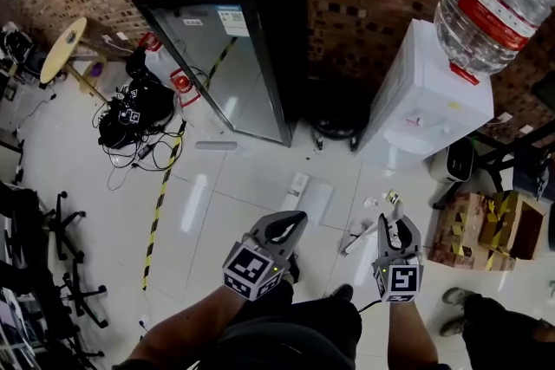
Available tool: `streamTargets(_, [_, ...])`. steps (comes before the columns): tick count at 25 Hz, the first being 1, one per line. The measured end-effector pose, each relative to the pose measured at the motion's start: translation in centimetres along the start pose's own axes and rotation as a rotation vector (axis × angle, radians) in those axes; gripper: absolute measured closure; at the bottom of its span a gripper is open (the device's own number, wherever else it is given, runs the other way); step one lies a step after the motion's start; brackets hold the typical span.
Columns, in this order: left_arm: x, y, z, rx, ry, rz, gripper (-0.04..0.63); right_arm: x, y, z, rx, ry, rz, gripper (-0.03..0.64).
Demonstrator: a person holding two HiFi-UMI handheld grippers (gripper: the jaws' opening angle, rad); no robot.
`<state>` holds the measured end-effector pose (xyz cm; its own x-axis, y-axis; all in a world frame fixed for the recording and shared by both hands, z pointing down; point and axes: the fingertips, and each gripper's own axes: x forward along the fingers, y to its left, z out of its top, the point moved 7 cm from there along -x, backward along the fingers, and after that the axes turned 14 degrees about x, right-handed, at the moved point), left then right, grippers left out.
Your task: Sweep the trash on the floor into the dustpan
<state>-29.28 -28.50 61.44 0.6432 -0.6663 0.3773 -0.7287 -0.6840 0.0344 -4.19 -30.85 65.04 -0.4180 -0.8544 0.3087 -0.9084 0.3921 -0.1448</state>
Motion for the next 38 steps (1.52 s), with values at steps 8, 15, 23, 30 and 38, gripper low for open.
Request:
streamTargets(8, [-2.9,4.4,-1.1,-0.009,-0.010,0.036,0.578,6.1,5.5,1.4,-0.012,-0.022,0.069,0.497])
streamTargets(15, [-6.1,7.2,-2.0,-0.022,-0.003,0.077,0.578,10.0,10.1,2.7,-0.014,-0.039,0.164,0.497])
streamTargets(23, [-8.4,8.6,-1.8,-0.017,-0.008,0.102,0.578,11.5,14.3,4.2,-0.013,-0.060,0.241,0.497])
streamTargets(30, [-8.9,7.3,0.4,-0.004,-0.042,0.064,0.578,7.2,13.3,6.4,0.010,-0.100,0.198,0.497])
streamTargets(38, [-9.2,3.5,5.5,0.010,-0.131,-0.045,0.584,-1.4,9.5,11.6,0.110,-0.195,0.089,0.497])
